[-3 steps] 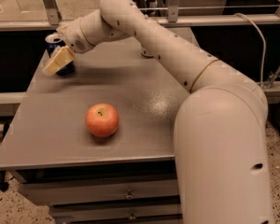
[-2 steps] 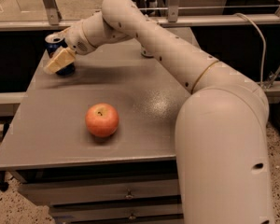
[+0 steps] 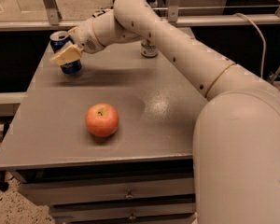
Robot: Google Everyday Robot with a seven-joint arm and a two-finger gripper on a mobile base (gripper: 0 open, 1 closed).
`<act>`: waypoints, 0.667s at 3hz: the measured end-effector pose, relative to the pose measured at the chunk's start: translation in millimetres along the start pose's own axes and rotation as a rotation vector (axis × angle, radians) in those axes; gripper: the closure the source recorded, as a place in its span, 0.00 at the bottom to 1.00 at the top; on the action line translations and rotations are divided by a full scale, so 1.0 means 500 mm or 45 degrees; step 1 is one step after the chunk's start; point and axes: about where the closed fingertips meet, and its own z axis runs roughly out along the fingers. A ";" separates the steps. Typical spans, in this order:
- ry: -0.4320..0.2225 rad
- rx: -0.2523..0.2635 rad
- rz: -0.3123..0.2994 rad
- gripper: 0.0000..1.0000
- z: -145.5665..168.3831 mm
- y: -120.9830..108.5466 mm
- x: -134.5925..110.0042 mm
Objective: Move pepsi can near apple
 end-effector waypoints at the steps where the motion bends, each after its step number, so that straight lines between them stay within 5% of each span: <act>1: -0.022 0.045 0.015 0.87 -0.093 0.025 -0.013; 2: 0.010 0.118 0.076 1.00 -0.219 0.062 0.024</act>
Offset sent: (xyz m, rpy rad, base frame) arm -0.0674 -0.2004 0.0219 -0.0233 0.0557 -0.2217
